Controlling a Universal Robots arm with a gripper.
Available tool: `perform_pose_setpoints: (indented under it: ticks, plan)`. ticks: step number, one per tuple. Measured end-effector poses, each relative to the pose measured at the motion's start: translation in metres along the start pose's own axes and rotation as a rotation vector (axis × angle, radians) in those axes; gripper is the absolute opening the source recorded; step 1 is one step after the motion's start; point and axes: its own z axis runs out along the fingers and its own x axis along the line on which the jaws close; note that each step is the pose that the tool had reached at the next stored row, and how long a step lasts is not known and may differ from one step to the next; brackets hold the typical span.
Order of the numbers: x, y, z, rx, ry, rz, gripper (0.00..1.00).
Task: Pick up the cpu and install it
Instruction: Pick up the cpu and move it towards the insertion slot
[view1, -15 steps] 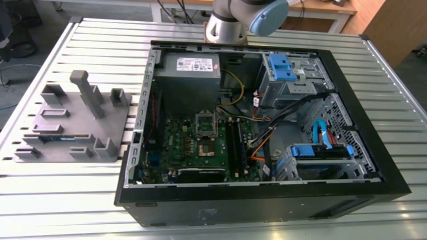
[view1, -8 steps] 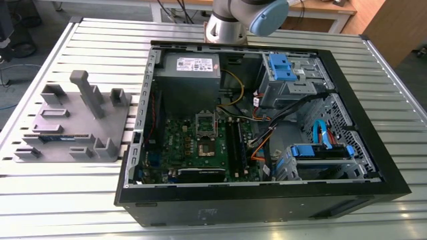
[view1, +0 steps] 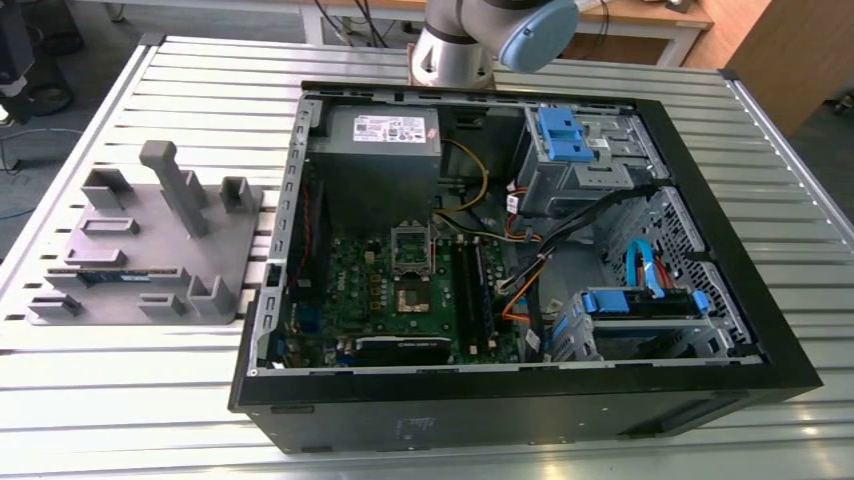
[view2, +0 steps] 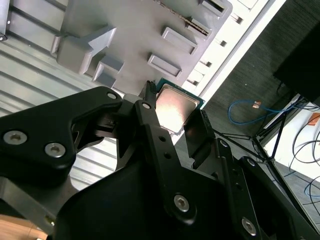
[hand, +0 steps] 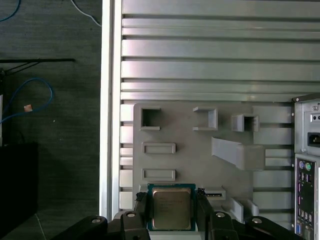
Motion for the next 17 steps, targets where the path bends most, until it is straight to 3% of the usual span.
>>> perform_pose_setpoints:
  ticks: [17]
  plan:
    - [-0.0067, 0.0000, 0.0001, 0.0000, 0.0001, 0.000, 0.47]
